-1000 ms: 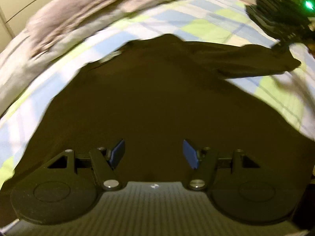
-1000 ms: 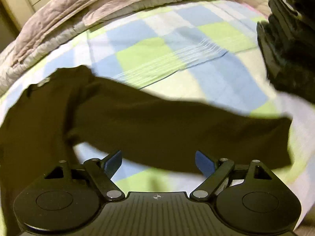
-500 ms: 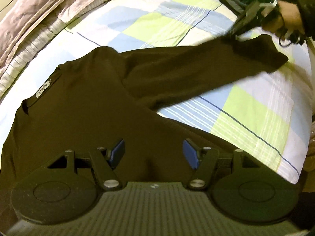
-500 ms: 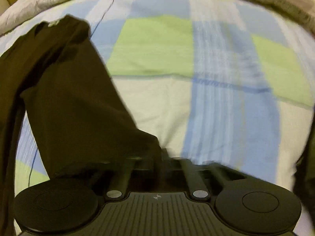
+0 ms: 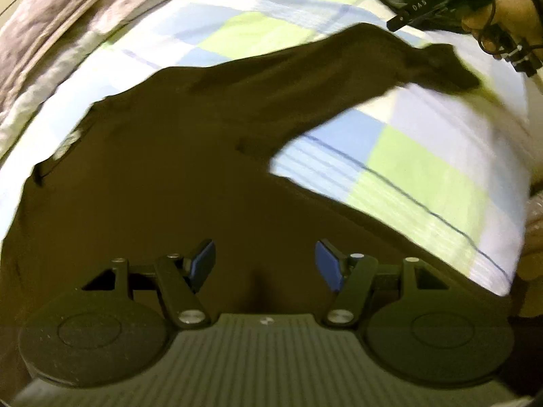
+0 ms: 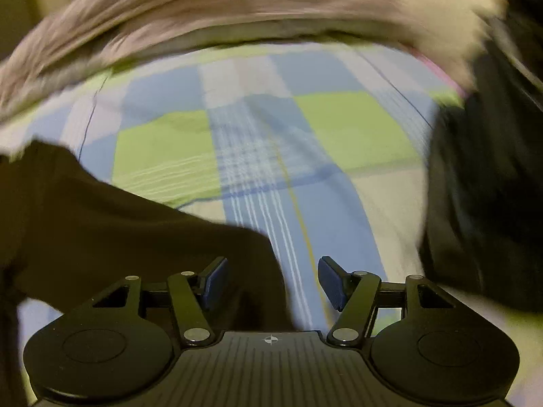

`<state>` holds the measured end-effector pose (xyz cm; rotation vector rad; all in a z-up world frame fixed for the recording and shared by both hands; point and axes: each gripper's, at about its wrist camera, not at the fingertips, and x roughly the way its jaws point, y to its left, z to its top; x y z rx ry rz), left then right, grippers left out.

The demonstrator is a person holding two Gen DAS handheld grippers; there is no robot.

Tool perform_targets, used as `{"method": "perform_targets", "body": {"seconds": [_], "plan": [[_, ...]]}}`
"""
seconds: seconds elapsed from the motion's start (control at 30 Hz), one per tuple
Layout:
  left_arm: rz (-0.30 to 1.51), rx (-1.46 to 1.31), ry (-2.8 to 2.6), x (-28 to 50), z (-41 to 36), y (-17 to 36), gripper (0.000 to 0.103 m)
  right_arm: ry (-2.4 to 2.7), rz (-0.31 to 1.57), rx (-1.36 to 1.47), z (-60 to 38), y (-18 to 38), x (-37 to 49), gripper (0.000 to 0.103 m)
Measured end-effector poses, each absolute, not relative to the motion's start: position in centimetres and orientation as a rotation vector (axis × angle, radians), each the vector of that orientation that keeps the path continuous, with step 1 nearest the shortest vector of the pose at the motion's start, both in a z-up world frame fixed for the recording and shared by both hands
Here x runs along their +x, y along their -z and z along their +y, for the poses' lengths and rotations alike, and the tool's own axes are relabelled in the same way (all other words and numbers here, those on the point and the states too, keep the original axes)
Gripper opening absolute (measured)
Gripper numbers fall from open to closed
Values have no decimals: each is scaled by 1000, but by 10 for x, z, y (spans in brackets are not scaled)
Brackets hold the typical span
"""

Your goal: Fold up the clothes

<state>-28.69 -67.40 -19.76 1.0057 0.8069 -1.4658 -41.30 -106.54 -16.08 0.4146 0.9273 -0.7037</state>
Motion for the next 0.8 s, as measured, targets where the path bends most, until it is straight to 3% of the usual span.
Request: {"method": "perform_targets", "body": {"seconds": [0.23,0.27,0.3,0.33,0.67,0.73,0.8], "plan": [[795,1045,1568,-330,-670,206,61,538,872,754,-1000,158,-455,61],[806,1048,1562,-330,-667,207,61,466,878,761,-985,162,-445,56],[813,1053,1555,-330,-663,207,61,389,887,760,-969,167,-431,37],[817,1061,1545,-328,-659,208,61,321,898,748,-954,174,-413,28],[887,1048,1393,-292,-619,207,61,88,967,567,-889,213,-295,28],[896,1042,1384,-289,-613,207,61,89,1004,520,-891,217,-294,0],[895,1035,1389,-289,-609,205,61,163,1013,541,-906,214,-309,0]]}}
